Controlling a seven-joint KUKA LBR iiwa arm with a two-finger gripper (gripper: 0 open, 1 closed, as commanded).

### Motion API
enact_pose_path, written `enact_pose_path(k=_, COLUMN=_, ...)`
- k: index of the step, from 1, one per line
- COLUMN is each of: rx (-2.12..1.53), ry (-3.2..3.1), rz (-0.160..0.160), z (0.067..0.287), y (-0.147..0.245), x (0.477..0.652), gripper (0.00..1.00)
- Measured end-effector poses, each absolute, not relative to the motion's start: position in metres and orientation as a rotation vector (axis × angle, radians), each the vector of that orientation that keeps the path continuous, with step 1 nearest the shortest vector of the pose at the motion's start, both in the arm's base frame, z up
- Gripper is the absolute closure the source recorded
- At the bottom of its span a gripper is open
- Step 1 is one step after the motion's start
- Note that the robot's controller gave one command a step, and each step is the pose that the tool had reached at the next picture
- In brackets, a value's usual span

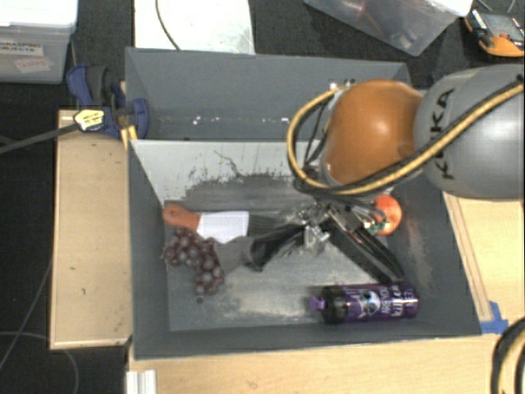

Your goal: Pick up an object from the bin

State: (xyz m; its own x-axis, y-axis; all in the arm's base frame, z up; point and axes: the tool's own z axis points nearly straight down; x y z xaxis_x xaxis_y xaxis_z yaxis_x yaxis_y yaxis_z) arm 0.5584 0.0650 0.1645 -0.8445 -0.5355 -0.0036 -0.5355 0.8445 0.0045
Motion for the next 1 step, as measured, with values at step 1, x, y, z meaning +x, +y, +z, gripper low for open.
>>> enact_pose_path(k=1, rx=-0.872, ry=3.014, rz=0.008, z=0.1883, y=0.065, x=0.5588, gripper=1.0)
